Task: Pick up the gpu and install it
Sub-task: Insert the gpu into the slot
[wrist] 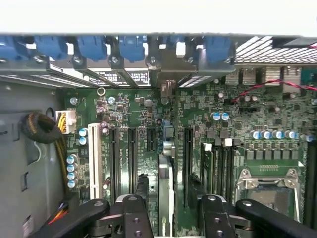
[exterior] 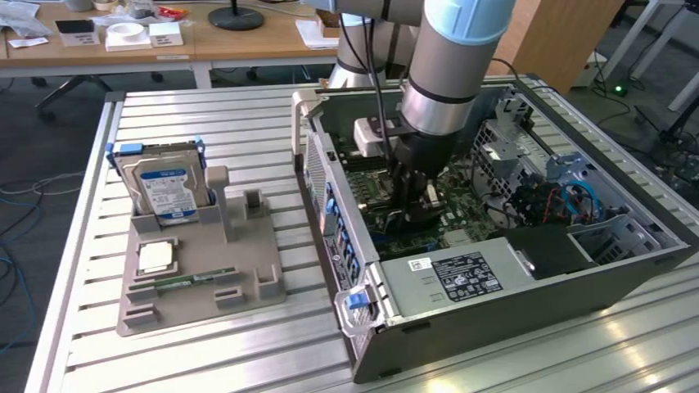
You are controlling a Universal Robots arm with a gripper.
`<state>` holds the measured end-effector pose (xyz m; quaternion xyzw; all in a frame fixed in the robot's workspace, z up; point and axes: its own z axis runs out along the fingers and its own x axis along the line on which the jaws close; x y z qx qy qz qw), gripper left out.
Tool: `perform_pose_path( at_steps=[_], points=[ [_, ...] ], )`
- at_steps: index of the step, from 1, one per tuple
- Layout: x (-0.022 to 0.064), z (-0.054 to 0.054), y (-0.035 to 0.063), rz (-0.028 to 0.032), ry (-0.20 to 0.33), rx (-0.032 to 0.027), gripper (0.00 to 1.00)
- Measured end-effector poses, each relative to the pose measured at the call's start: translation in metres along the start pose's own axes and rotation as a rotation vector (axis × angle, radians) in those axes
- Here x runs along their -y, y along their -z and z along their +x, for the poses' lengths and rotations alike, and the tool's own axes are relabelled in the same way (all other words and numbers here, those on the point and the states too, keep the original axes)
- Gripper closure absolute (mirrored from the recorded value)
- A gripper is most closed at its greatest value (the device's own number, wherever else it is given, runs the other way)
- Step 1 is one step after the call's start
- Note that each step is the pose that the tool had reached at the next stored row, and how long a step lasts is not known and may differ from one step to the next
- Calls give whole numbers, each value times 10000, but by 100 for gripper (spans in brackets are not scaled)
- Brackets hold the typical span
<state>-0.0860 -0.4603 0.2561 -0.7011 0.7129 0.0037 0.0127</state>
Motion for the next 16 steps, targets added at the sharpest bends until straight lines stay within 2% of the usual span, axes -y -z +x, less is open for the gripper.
perform_pose_path(
  at_steps=[9,16],
  points=[
    [6,-22,312,3,-4,1,55],
    [13,-29,514,3,-9,2,55]
  ],
)
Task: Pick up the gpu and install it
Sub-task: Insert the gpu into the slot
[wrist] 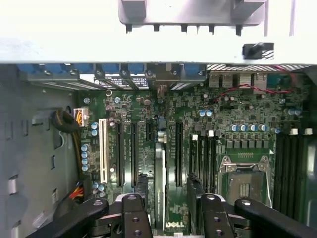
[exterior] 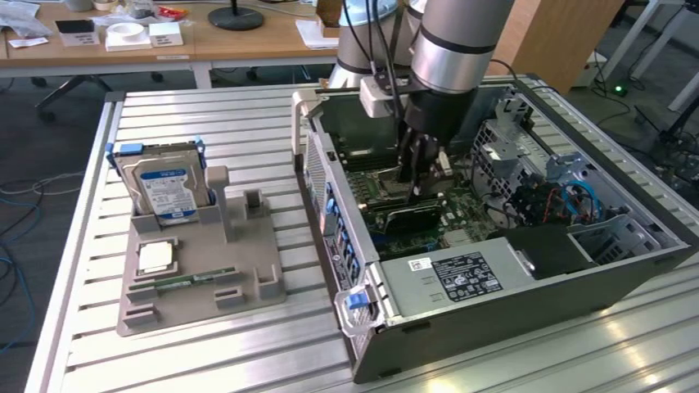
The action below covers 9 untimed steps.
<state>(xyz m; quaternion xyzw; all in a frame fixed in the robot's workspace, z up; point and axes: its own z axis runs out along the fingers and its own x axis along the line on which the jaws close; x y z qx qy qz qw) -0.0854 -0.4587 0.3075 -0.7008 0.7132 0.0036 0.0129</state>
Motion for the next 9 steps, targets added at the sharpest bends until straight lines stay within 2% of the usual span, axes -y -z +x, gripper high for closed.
perform_pose_path(
  at_steps=[2,9],
  points=[
    [1,-1,33,0,0,0,55],
    [2,-1,34,0,0,0,55]
  ],
)
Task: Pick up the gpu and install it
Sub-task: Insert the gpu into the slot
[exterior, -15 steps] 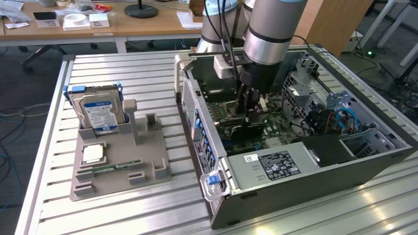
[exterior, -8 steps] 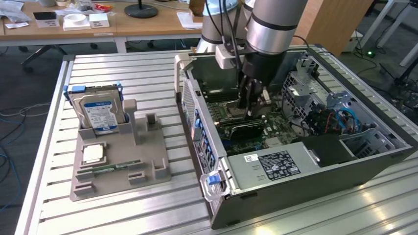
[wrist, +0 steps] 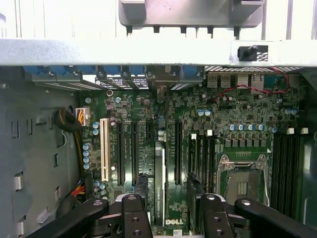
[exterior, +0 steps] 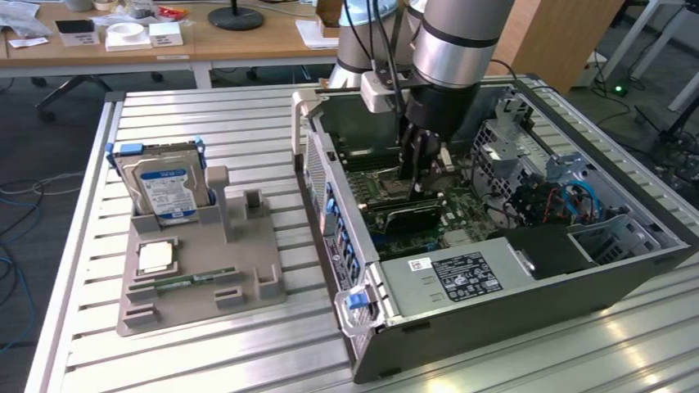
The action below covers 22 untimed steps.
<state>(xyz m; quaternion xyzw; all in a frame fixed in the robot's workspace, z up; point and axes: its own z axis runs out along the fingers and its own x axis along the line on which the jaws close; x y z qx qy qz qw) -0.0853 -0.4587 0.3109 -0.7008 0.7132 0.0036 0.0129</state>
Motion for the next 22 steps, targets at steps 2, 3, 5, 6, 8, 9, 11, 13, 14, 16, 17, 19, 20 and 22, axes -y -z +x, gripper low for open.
perform_pose_path(
  at_steps=[2,3,5,6,8,9,11,13,14,16,17,19,20,22],
  points=[
    [0,0,4,-1,0,-2,55],
    [0,0,14,-2,0,-5,55],
    [1,-1,43,0,0,-1,55],
    [1,-2,60,0,0,-1,55],
    [1,-3,89,0,1,-1,55],
    [1,-3,90,1,0,1,55],
    [1,-3,91,0,0,0,55],
    [1,-3,91,0,0,0,55],
    [1,-3,91,0,0,0,55],
    [1,-3,91,0,0,0,55],
    [1,-3,91,0,0,0,55],
    [1,-3,91,0,0,0,55],
    [1,-3,91,0,0,0,55],
    [1,-3,98,-1,0,-2,55]
  ],
)
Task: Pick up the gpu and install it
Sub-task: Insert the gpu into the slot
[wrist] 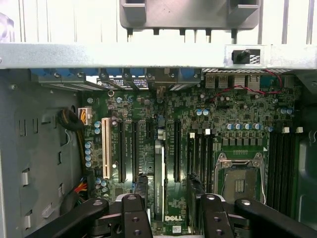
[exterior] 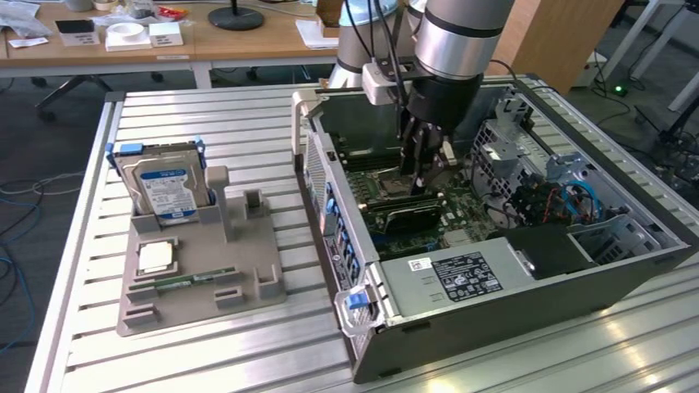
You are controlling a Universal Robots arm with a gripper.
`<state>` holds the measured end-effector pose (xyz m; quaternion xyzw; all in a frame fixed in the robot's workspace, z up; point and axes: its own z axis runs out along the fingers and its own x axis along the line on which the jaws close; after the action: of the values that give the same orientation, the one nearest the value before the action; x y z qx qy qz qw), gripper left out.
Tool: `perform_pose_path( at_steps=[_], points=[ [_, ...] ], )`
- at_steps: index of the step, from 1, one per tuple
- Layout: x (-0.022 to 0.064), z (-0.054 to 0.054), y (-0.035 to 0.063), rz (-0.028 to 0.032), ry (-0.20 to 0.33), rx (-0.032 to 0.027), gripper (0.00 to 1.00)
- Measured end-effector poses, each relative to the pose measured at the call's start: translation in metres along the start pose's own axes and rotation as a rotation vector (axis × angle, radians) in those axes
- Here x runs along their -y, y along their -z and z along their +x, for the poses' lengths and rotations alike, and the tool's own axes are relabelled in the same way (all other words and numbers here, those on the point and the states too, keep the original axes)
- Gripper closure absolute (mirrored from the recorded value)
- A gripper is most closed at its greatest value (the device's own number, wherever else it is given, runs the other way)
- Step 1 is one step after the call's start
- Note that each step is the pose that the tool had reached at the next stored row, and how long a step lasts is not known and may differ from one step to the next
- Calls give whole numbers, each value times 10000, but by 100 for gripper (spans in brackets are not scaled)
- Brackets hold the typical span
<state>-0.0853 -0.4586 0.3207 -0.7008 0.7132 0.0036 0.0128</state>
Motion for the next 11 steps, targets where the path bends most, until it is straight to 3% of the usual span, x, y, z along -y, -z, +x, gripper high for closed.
perform_pose_path(
  at_steps=[11],
  points=[
    [3,-6,261,1,-1,1,55]
  ],
)
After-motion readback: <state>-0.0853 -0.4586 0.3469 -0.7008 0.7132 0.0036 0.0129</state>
